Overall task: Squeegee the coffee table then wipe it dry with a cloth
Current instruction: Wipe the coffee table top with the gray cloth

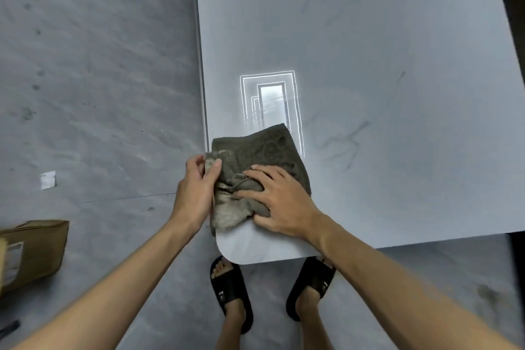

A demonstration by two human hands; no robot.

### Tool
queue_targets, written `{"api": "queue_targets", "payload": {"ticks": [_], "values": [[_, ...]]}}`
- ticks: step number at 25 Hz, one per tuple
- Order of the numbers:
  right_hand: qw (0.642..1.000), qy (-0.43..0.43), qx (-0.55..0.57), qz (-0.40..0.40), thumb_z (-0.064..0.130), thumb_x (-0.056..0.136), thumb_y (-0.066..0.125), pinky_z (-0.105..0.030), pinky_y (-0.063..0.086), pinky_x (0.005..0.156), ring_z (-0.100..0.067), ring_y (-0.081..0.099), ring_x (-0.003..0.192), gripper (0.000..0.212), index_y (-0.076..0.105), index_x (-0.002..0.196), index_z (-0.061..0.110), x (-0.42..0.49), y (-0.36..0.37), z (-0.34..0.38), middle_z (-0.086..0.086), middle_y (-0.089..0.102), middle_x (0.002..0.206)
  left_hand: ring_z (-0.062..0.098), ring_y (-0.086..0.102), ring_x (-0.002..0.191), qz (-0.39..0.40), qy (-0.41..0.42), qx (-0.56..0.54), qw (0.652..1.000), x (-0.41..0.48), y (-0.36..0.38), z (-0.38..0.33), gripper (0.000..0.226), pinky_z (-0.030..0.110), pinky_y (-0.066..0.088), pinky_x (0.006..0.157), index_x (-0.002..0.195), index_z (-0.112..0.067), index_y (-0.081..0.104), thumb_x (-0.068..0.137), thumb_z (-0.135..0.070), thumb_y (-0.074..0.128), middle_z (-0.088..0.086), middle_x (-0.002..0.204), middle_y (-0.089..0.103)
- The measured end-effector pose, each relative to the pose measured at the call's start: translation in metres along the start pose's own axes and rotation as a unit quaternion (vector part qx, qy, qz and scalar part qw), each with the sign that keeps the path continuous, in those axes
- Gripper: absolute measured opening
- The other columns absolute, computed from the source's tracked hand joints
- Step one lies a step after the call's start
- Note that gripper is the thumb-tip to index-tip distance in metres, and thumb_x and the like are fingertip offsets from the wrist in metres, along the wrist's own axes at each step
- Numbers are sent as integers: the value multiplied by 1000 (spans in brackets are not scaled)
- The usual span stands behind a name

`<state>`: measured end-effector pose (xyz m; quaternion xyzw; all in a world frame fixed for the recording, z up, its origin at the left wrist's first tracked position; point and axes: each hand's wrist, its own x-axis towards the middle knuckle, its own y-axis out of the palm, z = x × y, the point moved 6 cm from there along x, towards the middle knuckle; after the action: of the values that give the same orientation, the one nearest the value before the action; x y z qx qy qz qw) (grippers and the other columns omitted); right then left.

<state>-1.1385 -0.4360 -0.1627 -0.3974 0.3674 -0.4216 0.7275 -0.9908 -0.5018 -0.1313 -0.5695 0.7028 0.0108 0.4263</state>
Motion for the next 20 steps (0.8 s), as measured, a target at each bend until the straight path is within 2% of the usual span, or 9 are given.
{"api": "queue_targets", "payload": {"ticks": [2, 4, 8, 12, 14, 16, 17, 18, 20], "values": [[1000, -5, -9, 23, 45, 75, 51, -38, 25, 112, -21, 34, 136, 53, 57, 127, 37, -30, -7, -26, -1, 46, 142, 22, 44, 133, 31, 21, 72, 997, -9, 19, -3, 60, 29, 35, 99, 146, -18, 29, 96, -47, 46, 3, 150, 42], [999, 43, 3, 26, 43, 73, 53, -39, 27, 111, -21, 36, 134, 53, 59, 125, 36, -68, -14, -59, -2, 47, 141, 25, 33, 142, 52, 47, 145, 987, -16, 37, -2, 65, 37, 32, 111, 148, -16, 24, 95, -48, 44, 4, 157, 30], [967, 249, 33, -46, 42, 73, 51, -46, 33, 105, -26, 39, 128, 53, 58, 125, 34, -165, -31, -136, -6, 46, 138, 29, 8, 149, 78, 49, 250, 964, -19, 65, 5, 67, 47, 22, 118, 145, -13, 21, 94, -52, 40, 16, 160, 9], [857, 476, 34, -194, 38, 75, 50, -46, 35, 99, -34, 38, 119, 51, 59, 124, 25, -241, -44, -172, -14, 44, 131, 38, 18, 145, 89, 31, 284, 954, -17, 76, 2, 61, 55, 34, 107, 134, -15, 29, 91, -57, 39, 22, 155, 17], [770, 580, 48, -261, 33, 76, 53, -45, 35, 98, -35, 40, 113, 48, 59, 122, 22, -240, -37, -164, -18, 45, 125, 33, 18, 147, 82, 32, 263, 961, -17, 73, -3, 59, 51, 33, 108, 137, -17, 29, 94, -54, 39, 18, 158, 17], [676, 661, 65, -318, 31, 76, 56, -48, 38, 96, -38, 44, 107, 46, 59, 121, 23, -217, -28, -140, -19, 48, 117, 30, 31, 143, 48, 34, 212, 976, -20, 62, -7, 56, 45, 34, 108, 141, -16, 30, 96, -48, 41, 10, 157, 29], [653, 677, 72, -332, 31, 76, 58, -48, 38, 95, -38, 45, 105, 45, 60, 121, 24, -199, -24, -122, -19, 49, 114, 28, 40, 138, 23, 34, 175, 984, -21, 53, -8, 53, 42, 37, 107, 141, -16, 33, 97, -44, 43, 6, 153, 39], [657, 674, 80, -329, 31, 76, 61, -47, 38, 93, -38, 46, 103, 46, 60, 122, 24, -179, -18, -103, -19, 49, 113, 27, 46, 133, -2, 33, 136, 990, -23, 44, -7, 49, 39, 39, 104, 138, -15, 37, 97, -41, 45, 5, 148, 46], [730, 614, 84, -288, 34, 73, 65, -43, 37, 90, -34, 44, 103, 52, 59, 123, 27, -133, -5, -55, -15, 49, 115, 23, 50, 127, -35, 26, 76, 996, -24, 26, -2, 42, 31, 39, 95, 133, -15, 43, 97, -36, 48, 6, 142, 52]]}}
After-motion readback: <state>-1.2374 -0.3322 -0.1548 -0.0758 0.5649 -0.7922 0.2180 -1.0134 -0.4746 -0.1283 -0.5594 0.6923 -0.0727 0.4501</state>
